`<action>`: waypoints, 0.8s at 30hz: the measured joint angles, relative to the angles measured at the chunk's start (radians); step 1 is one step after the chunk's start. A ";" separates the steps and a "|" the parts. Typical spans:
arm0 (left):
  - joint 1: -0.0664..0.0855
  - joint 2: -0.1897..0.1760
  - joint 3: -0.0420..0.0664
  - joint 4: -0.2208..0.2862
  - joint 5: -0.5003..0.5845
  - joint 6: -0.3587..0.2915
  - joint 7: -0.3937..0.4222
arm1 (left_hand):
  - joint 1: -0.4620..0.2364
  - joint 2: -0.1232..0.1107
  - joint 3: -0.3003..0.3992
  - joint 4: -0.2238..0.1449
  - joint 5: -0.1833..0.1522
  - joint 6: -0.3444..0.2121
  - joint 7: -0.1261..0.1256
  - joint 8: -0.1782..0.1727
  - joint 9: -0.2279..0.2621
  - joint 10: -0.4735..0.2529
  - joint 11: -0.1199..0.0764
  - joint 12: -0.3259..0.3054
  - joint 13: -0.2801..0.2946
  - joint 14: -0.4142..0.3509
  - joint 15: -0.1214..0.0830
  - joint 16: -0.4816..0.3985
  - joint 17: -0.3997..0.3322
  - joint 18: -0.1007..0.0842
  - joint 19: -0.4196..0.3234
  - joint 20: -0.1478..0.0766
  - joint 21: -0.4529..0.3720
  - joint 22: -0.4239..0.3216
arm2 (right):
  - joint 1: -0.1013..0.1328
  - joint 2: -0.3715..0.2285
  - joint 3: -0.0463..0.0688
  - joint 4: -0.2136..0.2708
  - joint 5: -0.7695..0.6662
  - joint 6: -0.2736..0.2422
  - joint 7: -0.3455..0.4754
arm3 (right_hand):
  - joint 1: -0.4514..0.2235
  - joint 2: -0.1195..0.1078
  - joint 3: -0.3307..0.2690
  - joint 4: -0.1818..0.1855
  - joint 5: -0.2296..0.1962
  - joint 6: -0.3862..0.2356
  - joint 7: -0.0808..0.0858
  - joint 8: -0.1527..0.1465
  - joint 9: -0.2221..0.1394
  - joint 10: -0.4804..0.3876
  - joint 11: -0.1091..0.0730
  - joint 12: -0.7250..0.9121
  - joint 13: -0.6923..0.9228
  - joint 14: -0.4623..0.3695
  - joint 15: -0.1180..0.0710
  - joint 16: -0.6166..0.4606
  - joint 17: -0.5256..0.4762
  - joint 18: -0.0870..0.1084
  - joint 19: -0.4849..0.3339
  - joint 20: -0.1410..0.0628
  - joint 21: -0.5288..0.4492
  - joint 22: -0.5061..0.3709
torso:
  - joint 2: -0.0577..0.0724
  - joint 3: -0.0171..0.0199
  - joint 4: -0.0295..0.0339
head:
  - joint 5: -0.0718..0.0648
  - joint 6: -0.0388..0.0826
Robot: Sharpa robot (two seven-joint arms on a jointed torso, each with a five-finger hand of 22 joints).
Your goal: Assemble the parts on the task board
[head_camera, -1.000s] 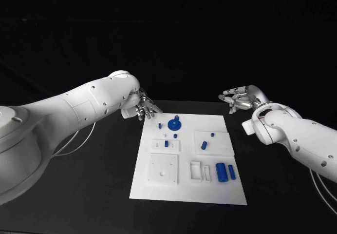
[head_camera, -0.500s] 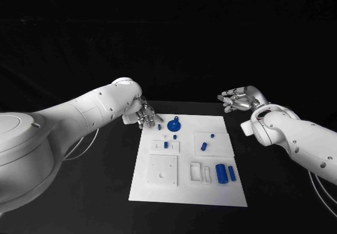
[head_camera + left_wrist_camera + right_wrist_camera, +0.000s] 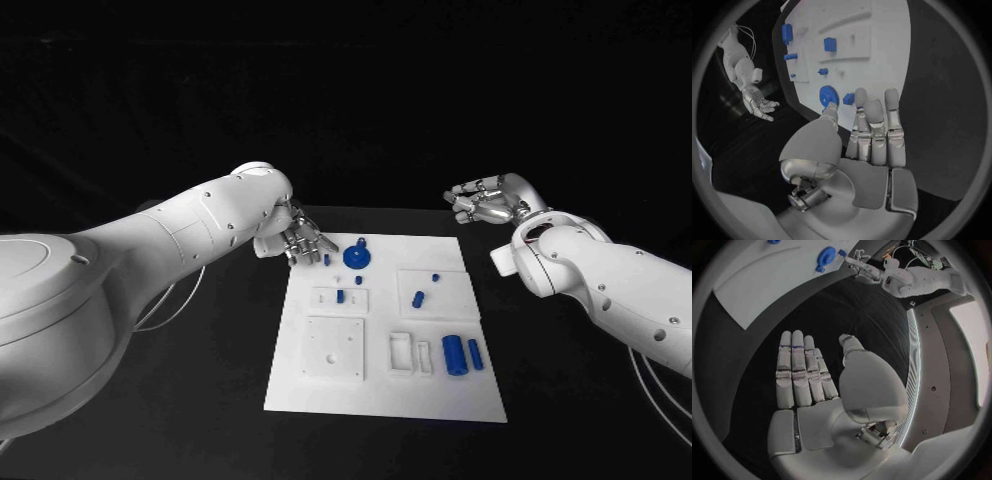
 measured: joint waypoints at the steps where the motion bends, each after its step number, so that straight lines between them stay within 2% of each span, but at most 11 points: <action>1: -0.001 0.001 0.000 0.000 0.001 0.001 0.000 | 0.000 0.000 0.000 0.000 0.000 0.004 -0.001 0.000 0.000 0.000 0.000 0.000 0.000 0.000 0.000 0.000 0.000 0.000 0.000 0.000 0.000 0.000 | 0.000 0.000 0.000 0.000 0.001 0.000 0.000 | 0.000 0.000 0.000 0.000 0.000 0.000 0.000 0.000 0.000 0.000 0.000 -0.005 0.000 -0.001 0.001 0.000 -0.009 0.000 -0.007 0.000 0.000 0.000 | 0.000 0.0000 0.0001 | 0.000 0.000; 4: -0.002 0.002 0.000 0.000 0.005 0.005 0.001 | 0.008 0.008 0.006 -0.009 0.018 0.007 -0.004 0.000 0.000 0.000 0.000 0.000 0.000 0.000 0.000 0.004 0.000 0.000 0.000 0.000 -0.005 0.000 | 0.000 0.001 0.000 0.000 0.004 0.002 0.001 | 0.000 0.000 0.000 0.000 0.000 0.002 0.003 0.000 0.000 -0.004 0.004 -0.010 -0.001 -0.008 0.004 0.000 -0.029 0.000 -0.011 0.004 0.000 0.000 | 0.000 0.0000 0.0002 | -0.001 0.000; 6: -0.004 0.002 0.000 0.000 0.006 0.008 0.002 | 0.015 0.022 0.004 -0.029 0.035 0.013 -0.003 0.000 -0.002 0.000 0.000 0.000 0.000 -0.004 -0.004 0.008 0.000 0.000 0.004 -0.004 -0.008 0.000 | 0.000 0.001 0.000 -0.001 0.005 0.002 0.001 | 0.000 0.000 0.000 0.000 0.000 0.002 0.003 0.000 0.000 -0.004 0.004 -0.014 -0.001 -0.010 0.004 0.000 -0.034 0.000 -0.014 0.007 0.000 0.000 | 0.000 0.0000 0.0002 | -0.001 0.000; 13: -0.005 0.001 0.000 0.000 0.010 0.015 0.001 | 0.043 0.050 0.021 -0.064 0.097 0.023 -0.005 0.000 -0.003 0.004 -0.004 0.000 0.000 -0.004 -0.004 0.008 -0.001 0.000 0.004 -0.004 -0.008 0.000 | 0.000 0.004 0.000 -0.003 0.009 0.004 0.002 | 0.000 0.000 0.000 0.000 0.000 0.002 0.003 0.000 0.000 -0.007 0.007 -0.013 -0.001 -0.011 0.004 0.000 -0.037 0.000 -0.018 0.004 0.000 0.000 | 0.000 0.0006 0.0014 | -0.002 -0.001; 16: -0.005 0.001 0.000 0.000 0.011 0.016 0.000 | 0.057 0.065 0.029 -0.079 0.097 0.025 -0.007 0.000 -0.005 0.004 -0.004 -0.004 0.000 -0.004 -0.004 0.008 -0.002 0.000 0.004 -0.004 -0.008 0.000 | 0.000 0.006 0.000 -0.004 0.010 0.004 0.003 | 0.000 0.000 0.000 0.000 0.000 0.002 0.003 0.000 0.000 -0.007 0.007 -0.014 -0.001 -0.011 0.004 0.000 -0.038 0.000 -0.021 0.007 0.000 0.000 | 0.000 0.0007 0.0015 | -0.002 -0.002; 24: -0.005 0.001 0.000 0.001 0.012 0.015 -0.001 | 0.076 0.083 0.043 -0.104 0.101 0.042 -0.018 0.004 0.002 0.007 -0.008 -0.004 0.000 -0.004 -0.004 0.011 -0.002 0.000 0.007 -0.007 -0.008 0.000 | 0.000 0.008 0.000 -0.007 0.012 0.005 0.003 | 0.000 0.000 0.000 -0.001 0.000 0.002 0.002 0.000 0.000 -0.007 0.007 -0.017 -0.001 -0.014 0.007 0.000 -0.038 0.000 -0.021 0.007 0.000 0.000 | 0.000 0.0006 0.0008 | -0.001 -0.002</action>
